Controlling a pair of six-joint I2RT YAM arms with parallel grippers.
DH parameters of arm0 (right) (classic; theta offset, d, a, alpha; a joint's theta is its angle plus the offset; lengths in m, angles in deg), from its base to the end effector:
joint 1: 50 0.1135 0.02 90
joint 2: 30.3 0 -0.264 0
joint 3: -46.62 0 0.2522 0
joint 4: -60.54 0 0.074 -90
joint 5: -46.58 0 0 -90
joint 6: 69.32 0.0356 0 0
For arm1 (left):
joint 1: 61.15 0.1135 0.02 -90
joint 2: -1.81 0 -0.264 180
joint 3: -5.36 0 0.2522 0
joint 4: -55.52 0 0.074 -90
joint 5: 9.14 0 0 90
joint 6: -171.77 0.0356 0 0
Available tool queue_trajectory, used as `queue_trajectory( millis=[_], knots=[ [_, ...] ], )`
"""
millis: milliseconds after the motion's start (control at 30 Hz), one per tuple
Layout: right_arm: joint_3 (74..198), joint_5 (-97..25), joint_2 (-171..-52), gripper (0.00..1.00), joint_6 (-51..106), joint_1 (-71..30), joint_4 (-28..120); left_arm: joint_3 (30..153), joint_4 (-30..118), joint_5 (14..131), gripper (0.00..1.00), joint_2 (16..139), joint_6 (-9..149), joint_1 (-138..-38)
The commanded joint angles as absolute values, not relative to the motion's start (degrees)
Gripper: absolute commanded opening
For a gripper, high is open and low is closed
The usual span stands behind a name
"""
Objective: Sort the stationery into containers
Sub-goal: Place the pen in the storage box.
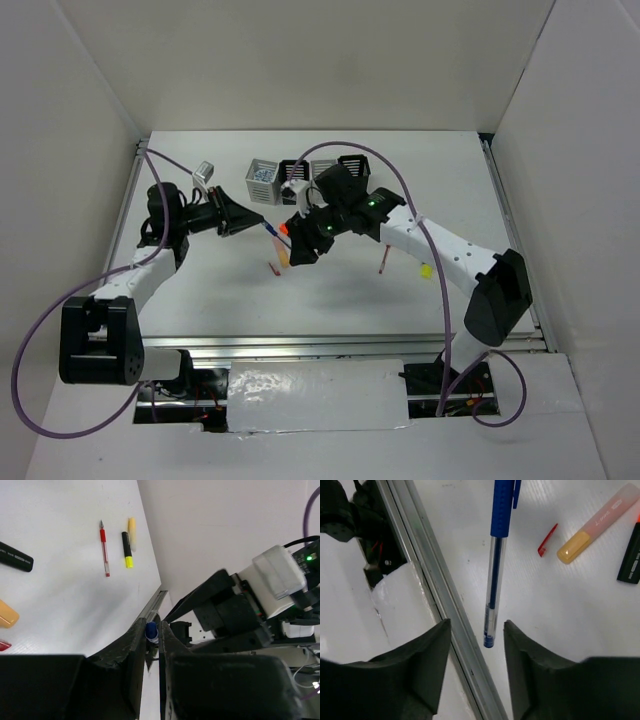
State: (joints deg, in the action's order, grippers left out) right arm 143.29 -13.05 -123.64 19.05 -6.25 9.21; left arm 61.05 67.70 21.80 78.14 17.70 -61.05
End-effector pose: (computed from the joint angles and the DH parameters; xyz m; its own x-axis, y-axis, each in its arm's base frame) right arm 0.2456 0.2600 0.3139 -0.5127 -0.5248 -0.6795 -0.8559 0.3745 0.3565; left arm 0.2850 -0.0300 0.2675 -0.8265 -0.4638 -0.3190 0.2383 0.2252 -0.9447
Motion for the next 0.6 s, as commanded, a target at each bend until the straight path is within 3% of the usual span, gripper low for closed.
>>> queue_trajectory(
  millis=[0, 33, 167, 400, 567],
  knots=[
    [143.6, -13.2, -119.2, 0.58, 19.1, -6.3, 14.0, 64.1, 66.6, 20.0, 0.00, 78.9, 22.0, -61.4],
    [143.4, -13.6, -119.1, 0.66, 19.2, -6.6, 13.7, 64.7, 66.2, 20.1, 0.00, 79.1, 23.1, -61.4],
    [142.2, -14.2, -117.1, 0.78, 19.5, -8.6, 12.4, 69.2, 59.1, 21.4, 0.00, 80.1, 29.4, -61.4],
    [139.1, -13.7, -114.3, 0.82, 19.3, -15.1, 9.5, 81.7, 48.6, 25.3, 0.00, 83.1, 44.2, -61.4],
    [135.7, -11.3, -112.4, 0.82, 18.0, -22.7, 8.7, 97.8, 34.3, 40.3, 0.00, 88.6, 63.9, -65.2]
  ],
)
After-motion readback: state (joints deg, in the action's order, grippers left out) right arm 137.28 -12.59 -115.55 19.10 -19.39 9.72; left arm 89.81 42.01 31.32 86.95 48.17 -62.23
